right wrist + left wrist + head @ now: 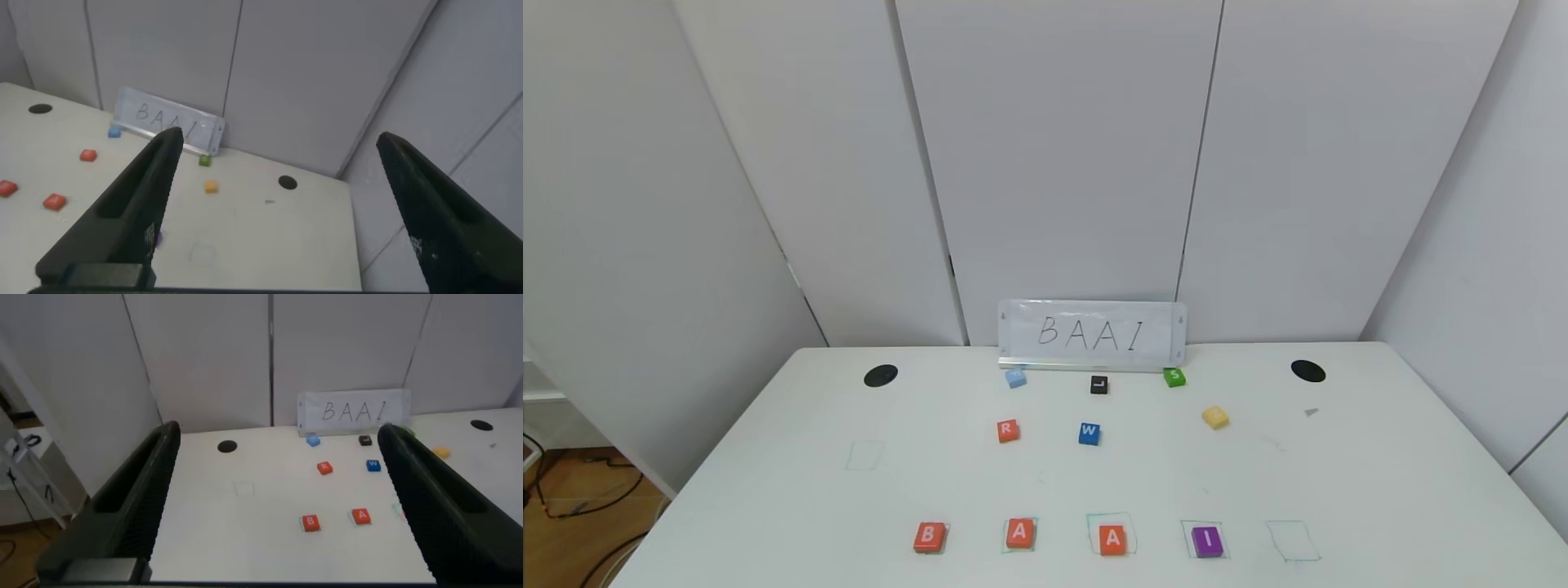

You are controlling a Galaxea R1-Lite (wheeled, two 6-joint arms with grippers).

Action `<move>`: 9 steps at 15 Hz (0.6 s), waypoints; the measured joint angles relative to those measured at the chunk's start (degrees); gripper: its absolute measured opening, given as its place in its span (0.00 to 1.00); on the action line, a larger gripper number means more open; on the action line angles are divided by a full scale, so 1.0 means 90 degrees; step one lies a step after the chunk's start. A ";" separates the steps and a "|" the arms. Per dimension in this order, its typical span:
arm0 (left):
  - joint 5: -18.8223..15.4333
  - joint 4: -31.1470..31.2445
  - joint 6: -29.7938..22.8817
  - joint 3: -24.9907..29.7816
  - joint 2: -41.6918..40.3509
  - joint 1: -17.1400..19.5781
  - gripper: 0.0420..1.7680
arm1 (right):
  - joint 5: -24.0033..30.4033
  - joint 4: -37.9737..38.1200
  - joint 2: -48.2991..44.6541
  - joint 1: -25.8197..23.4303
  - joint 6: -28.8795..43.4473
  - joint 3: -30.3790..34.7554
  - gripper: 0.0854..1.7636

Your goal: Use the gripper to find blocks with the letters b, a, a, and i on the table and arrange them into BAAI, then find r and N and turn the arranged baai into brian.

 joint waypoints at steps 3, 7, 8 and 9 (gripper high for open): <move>0.0030 0.0164 0.0581 -0.0530 -0.0156 0.0158 0.97 | -0.0024 -0.0003 -0.0685 -0.0646 -0.0259 -0.0103 0.96; -0.0242 0.0274 0.0864 -0.0710 -0.0549 0.0573 0.97 | 0.0022 0.0339 -0.1596 -0.0870 -0.0295 0.0041 0.96; -0.0279 0.0274 0.0864 -0.0664 -0.0726 0.0596 0.97 | 0.0024 0.0429 -0.1846 -0.0863 -0.0286 0.0099 0.96; -0.0359 0.0259 0.0856 -0.0584 -0.0945 0.0618 0.97 | -0.0005 0.0471 -0.2116 -0.0836 -0.0265 0.0190 0.97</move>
